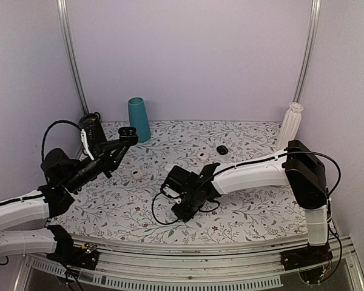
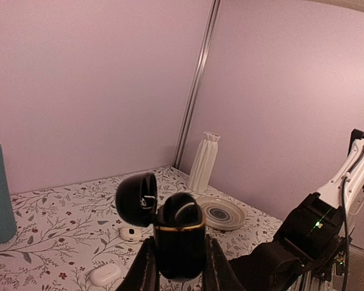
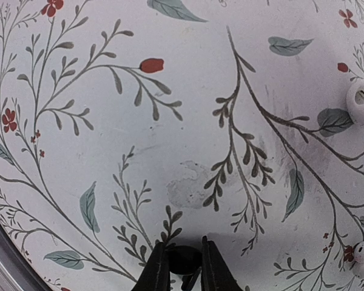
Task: Insert the wireless bluetooth earbuds into the charging case
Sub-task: Pick up the right earbud from the center of the board, then insert the right earbud into the right side groove of the charging case.
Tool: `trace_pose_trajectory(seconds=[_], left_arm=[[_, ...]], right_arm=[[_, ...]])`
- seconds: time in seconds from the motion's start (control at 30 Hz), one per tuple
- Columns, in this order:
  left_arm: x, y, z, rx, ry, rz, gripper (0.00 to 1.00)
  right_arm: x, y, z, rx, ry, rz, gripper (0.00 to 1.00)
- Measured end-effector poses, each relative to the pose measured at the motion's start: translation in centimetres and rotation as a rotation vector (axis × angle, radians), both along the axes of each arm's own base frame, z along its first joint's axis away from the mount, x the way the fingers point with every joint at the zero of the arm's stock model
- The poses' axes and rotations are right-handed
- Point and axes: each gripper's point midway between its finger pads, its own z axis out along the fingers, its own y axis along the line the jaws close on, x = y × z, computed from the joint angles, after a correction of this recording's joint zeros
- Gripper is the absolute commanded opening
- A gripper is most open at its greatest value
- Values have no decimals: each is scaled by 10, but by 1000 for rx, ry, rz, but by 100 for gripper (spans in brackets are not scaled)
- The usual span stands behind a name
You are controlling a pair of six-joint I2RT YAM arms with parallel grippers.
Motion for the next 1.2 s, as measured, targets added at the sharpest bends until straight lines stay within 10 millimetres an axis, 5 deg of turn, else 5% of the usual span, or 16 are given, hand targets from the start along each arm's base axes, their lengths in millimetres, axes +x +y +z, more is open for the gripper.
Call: trace_pose_trajectory(seconds=[0.4, 0.57, 0.87, 1.2], left_arm=[[11, -8, -15, -5, 57, -5, 0], [18, -12, -24, -10, 88, -6, 0], [24, -17, -38, -10, 118, -13, 0], [16, -26, -37, -33, 83, -72, 0]], right_arm=[[10, -9, 2, 39, -46, -109, 5], [21, -13, 19, 80, -90, -166, 5], [47, -13, 79, 221, -204, -262, 5], [69, -6, 174, 416, -341, -323, 6]])
